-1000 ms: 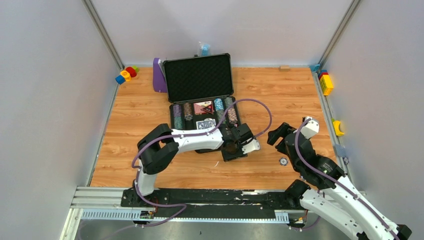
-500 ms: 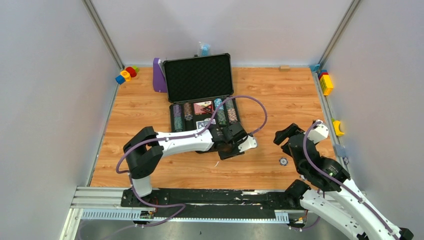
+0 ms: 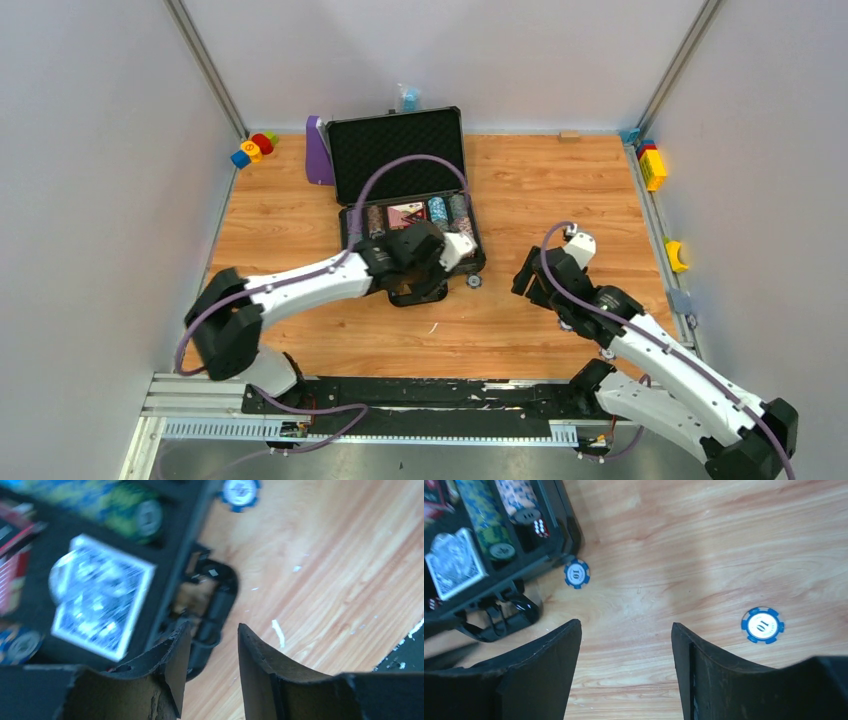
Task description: Pack up texas hold em set
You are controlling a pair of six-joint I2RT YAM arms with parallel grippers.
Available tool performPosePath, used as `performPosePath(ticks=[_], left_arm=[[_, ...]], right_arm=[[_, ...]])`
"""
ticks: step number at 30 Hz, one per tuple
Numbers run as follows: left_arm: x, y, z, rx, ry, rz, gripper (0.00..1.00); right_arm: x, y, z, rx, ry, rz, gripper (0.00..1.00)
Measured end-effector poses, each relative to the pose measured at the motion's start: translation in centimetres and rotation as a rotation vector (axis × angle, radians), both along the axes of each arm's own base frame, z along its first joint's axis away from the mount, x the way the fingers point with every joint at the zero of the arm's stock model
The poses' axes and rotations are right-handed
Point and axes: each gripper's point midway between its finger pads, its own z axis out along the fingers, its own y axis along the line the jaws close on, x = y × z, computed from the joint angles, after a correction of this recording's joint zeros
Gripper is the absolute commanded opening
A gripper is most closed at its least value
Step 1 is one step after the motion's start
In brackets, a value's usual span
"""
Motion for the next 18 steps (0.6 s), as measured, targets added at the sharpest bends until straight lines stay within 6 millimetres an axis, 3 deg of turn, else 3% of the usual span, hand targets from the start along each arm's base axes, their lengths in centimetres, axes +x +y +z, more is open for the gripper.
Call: performPosePath(ticks=[4,8,13,18], left_arm=[[1.8,4.3,2.7,-0.137,-0.04,0.178,0.55],[2.3,7.7,4.5,-0.256,-0.07,0.312,0.59],[2.5,10.4,4.6,-0.331,-0.087,0.433,0.65],[2.3,12.9,4.5,-0.377,-0.139,0.531,0.72]], right_arm=[[0.2,1.5,-3.0,-0.005,0.089,0.093,0.67],[0.7,3.8,-5.4,-0.033,0.189,0.212,0.65],[2.0,7.3,-7.5,-0.058,0.335,0.342,0.63],[3.2,9.4,-8.4,-0.043,0.369,0.395,0.62]])
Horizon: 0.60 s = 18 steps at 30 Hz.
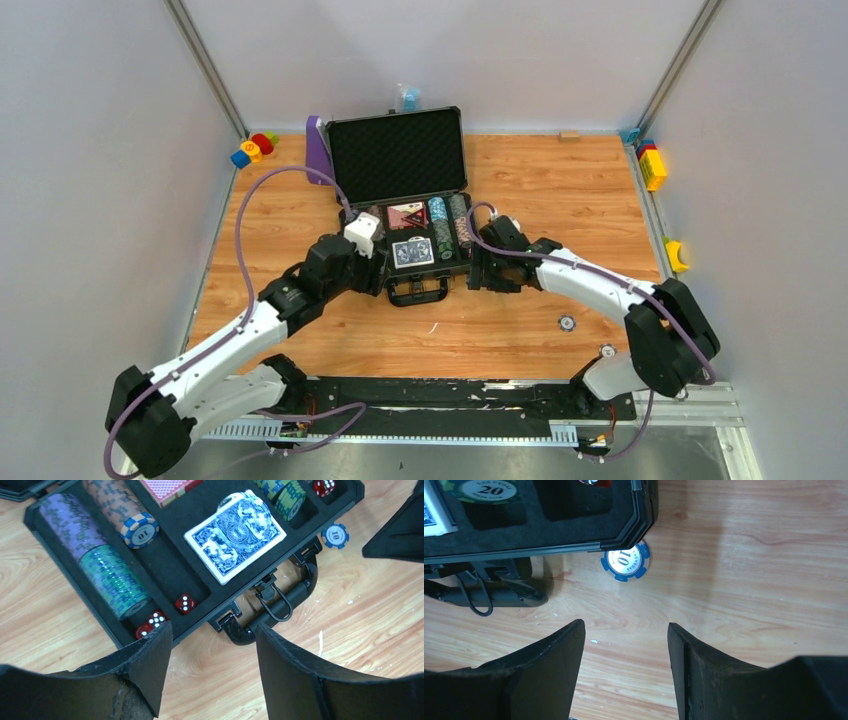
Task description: Pack up texas hold em set
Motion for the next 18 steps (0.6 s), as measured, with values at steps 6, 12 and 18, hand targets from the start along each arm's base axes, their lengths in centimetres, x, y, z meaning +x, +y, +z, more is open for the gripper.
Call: performPosePath(ticks=[6,12,18], left_arm=[[-0.1,1.4,1.9,-0.06,-0.103,0.061,0.76],[-0.1,2.4,2.9,-0.102,-0.177,0.104,0.77],[-0.4,3.1,3.0,-0.112,-0.205,0.126,0.78]], right_arm=[[0.8,0.8,-2.0,-0.033,0.023,0.011,0.61],[1.8,1.8,-3.8,-0.11,0.005,0.034,0.61],[3.4,2.4,-3.9,-0.143,-0.034,0.03,0.6]])
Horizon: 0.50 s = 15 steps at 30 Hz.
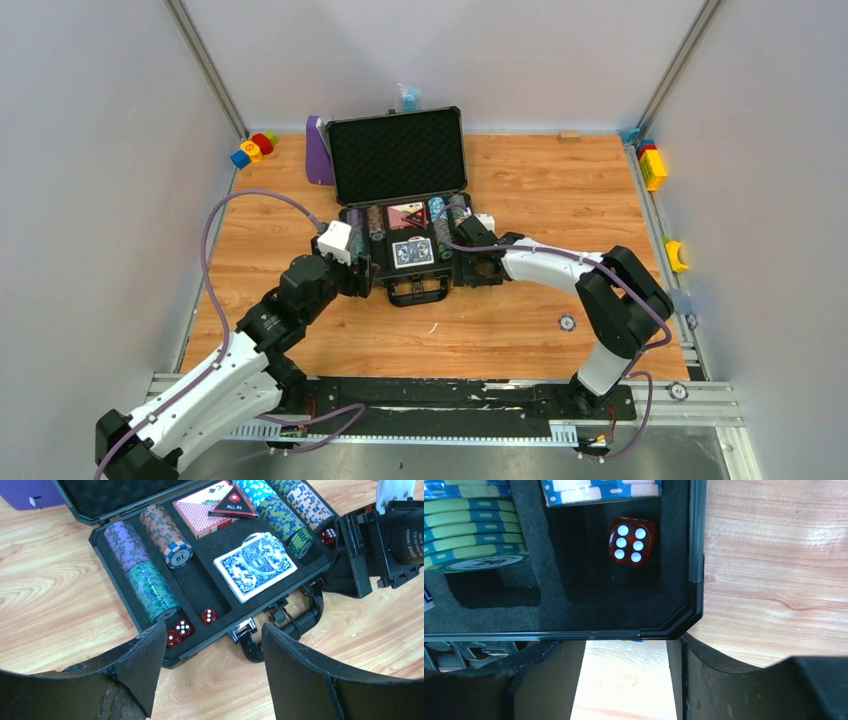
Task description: Pack up texas hold em set
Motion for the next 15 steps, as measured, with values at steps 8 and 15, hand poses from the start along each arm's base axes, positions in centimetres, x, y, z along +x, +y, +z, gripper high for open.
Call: performPosePath(ticks=[8,15], left_arm=[[0.06,0.39,0.45,-0.015,-0.03,0.018,0.78],[0.07,0.53,0.04,-0.009,-0.027,0.025,0.78]], right_arm=[[0.08,-0.26,-0.14,-0.021,-0.005,0.001,0.52],[0.12,-0.98,-0.29,-0.03,0.003,-0.005,0.42]])
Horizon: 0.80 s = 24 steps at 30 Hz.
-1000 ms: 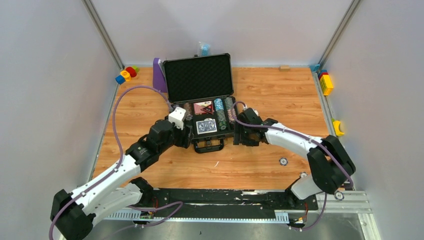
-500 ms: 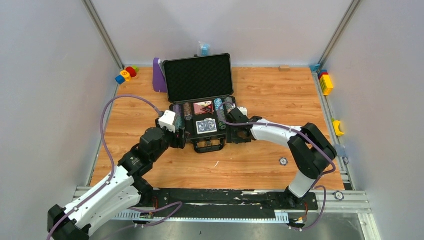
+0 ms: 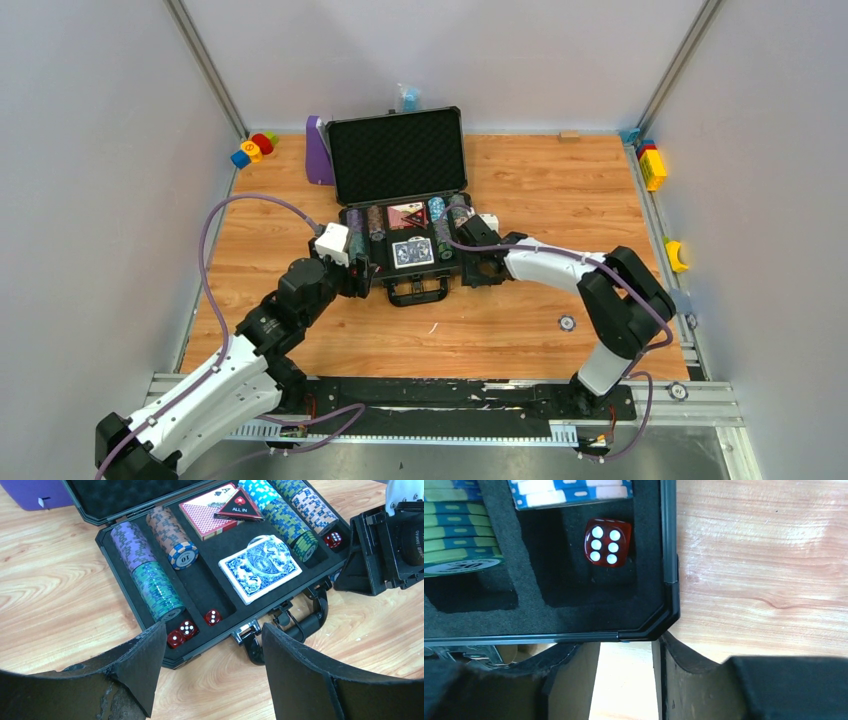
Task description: Pack up texas hold em set
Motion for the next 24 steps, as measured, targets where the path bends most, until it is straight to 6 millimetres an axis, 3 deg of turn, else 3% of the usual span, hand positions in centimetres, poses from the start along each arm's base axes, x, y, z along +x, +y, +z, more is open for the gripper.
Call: performPosePath(ticks=[10,16,20,24], left_arm=[[0.0,-0.1,-0.2,0.0,0.0,-0.008,0.79],[0.0,-0.6,-0.3,-0.001,0.006,-0.028,0.79],[0.0,-0.8,-0.6,0.002,0.015,-0.038,0.79],[0.0,-1.0,-0.7,0.002,0.016,-0.047,0.79]], right_arm=[[-0.9,0.2,0.1,0.006,-0.031,-0.008,0.41],[-5.5,-0.2,0.1,0.024,0.022,0.004,0.43],[-7.9,-1.3,0.3,0.012,0.071,0.004,0.55],[-7.7,-1.5,0.8,0.007,0.058,-0.006,0.67]])
